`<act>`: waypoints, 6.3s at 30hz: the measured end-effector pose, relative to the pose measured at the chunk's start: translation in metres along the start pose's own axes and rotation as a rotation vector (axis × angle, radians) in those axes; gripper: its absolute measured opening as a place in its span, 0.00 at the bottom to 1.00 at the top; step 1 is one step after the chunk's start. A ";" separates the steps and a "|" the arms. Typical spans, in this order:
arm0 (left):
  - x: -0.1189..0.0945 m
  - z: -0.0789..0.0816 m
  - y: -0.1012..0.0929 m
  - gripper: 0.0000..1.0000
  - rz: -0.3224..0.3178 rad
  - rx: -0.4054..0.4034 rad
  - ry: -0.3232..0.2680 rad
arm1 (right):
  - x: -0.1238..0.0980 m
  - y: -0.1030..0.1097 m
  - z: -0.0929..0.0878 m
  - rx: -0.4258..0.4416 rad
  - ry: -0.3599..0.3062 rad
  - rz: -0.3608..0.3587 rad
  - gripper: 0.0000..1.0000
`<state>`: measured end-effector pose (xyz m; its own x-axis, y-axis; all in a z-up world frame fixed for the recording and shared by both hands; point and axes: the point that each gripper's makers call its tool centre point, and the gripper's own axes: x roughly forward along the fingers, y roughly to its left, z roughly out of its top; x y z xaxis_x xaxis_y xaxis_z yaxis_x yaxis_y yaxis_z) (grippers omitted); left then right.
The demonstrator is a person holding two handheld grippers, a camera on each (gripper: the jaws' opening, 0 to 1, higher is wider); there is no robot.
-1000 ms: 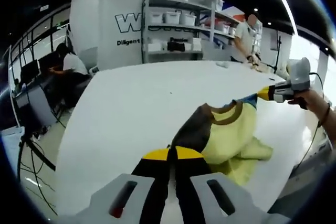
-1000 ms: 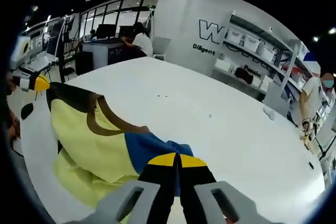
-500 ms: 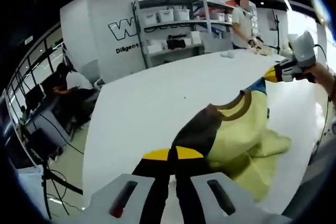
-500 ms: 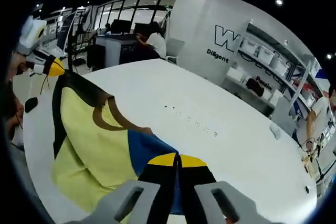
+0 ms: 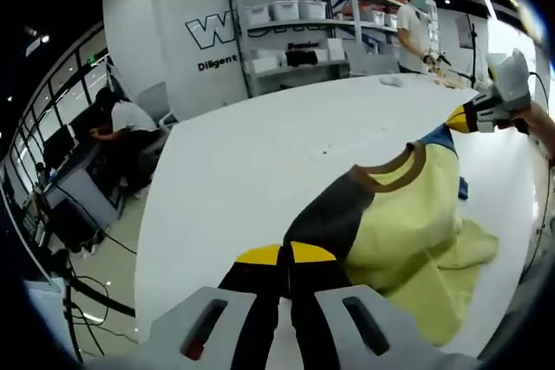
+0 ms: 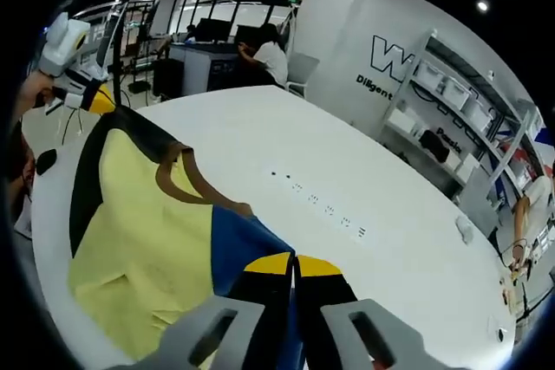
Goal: Fold the garment on the visible template until the final outline fits inside the template.
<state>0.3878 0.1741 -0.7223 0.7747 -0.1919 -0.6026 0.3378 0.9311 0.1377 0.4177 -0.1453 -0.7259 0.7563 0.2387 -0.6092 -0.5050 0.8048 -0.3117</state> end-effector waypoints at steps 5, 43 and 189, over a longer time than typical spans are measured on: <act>0.023 0.006 0.004 0.03 -0.005 -0.001 0.000 | 0.020 -0.007 0.002 0.015 0.009 -0.003 0.00; 0.148 -0.051 0.016 0.03 -0.045 0.092 0.210 | 0.139 -0.007 -0.070 0.127 0.199 0.090 0.00; -0.022 -0.098 0.027 0.04 0.021 -0.130 0.118 | -0.019 -0.036 -0.140 0.324 0.101 -0.113 0.00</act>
<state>0.3279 0.2334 -0.7824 0.7100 -0.1411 -0.6899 0.2442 0.9682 0.0534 0.3634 -0.2552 -0.8050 0.7467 0.0965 -0.6582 -0.2504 0.9574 -0.1437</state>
